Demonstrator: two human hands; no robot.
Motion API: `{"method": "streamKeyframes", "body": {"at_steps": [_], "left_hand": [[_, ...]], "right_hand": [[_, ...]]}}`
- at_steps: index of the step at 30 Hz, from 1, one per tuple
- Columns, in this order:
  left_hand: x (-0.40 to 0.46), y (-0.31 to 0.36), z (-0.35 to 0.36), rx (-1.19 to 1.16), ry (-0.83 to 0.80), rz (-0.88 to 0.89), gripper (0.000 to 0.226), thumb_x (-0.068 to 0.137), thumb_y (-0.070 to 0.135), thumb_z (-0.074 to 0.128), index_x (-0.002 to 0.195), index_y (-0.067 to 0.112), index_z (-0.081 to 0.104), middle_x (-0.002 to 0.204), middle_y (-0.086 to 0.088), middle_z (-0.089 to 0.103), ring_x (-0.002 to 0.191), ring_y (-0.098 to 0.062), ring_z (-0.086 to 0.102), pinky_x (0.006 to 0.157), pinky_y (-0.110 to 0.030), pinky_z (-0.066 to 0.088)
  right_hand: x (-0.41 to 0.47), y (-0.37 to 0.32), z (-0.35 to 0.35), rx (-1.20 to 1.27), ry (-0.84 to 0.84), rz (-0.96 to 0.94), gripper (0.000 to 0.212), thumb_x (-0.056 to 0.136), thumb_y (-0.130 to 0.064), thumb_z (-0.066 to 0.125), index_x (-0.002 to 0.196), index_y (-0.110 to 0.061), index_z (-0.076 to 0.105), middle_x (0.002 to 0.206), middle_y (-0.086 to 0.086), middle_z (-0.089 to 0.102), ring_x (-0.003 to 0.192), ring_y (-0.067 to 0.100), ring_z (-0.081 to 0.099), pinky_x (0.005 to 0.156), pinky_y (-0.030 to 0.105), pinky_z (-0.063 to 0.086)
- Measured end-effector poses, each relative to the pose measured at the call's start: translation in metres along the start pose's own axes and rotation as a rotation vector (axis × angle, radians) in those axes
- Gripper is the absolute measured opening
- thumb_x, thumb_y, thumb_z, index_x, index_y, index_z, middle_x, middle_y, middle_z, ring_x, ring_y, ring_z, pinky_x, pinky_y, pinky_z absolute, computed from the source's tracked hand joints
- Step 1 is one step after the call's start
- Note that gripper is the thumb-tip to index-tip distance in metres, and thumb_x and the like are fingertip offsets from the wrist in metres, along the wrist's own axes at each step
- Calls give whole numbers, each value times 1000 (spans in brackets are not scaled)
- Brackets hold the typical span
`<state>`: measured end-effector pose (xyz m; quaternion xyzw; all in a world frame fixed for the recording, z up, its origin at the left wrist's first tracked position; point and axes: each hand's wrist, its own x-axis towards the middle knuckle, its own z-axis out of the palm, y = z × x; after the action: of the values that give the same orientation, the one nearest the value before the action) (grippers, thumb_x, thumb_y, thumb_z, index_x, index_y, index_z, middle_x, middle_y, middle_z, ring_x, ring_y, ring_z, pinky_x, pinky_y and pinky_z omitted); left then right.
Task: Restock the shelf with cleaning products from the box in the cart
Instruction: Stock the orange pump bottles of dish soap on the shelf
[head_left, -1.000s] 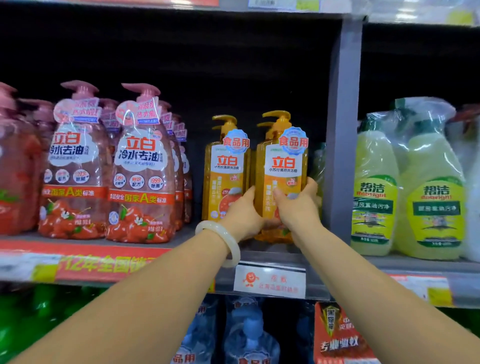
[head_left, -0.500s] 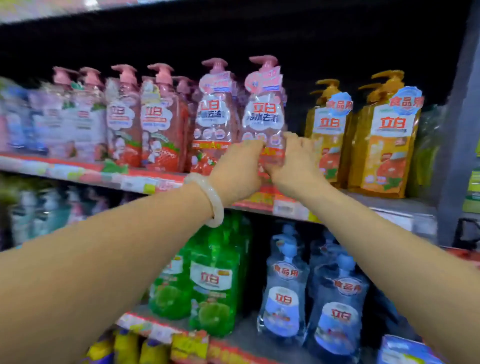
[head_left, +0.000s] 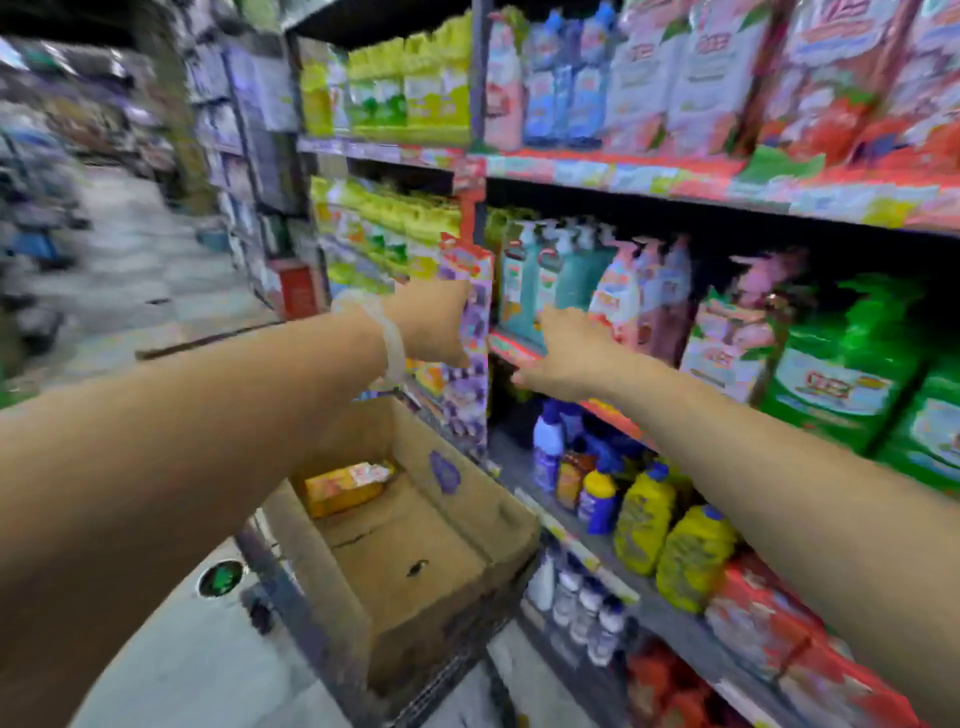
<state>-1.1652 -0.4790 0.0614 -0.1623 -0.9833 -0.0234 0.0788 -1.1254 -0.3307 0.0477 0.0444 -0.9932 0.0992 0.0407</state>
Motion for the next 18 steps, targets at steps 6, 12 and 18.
{"method": "streamKeyframes", "body": {"at_steps": [6,12,18], "left_hand": [[-29,-107,63,4,-153,-183,53,84,23,63,131,8,43,126,-15,53,115,-33,53,90,-39,48],[-22,-157,129,18,-313,-209,54,82,30,68,128,12,45,117,-7,56,108,-26,55,92,-35,49],[28,-194,182,42,-436,-265,71,83,30,68,142,10,34,139,-13,42,127,-30,42,104,-41,43]], "right_hand": [[45,-81,89,70,-214,-34,78,86,-41,63,143,-6,23,147,21,22,133,40,28,103,44,34],[92,-115,169,104,-333,-26,66,88,-38,60,138,-8,30,147,17,24,137,36,25,107,42,31],[153,-119,231,128,-445,-11,67,88,-37,61,141,-11,28,147,14,24,138,36,21,109,43,30]]}}
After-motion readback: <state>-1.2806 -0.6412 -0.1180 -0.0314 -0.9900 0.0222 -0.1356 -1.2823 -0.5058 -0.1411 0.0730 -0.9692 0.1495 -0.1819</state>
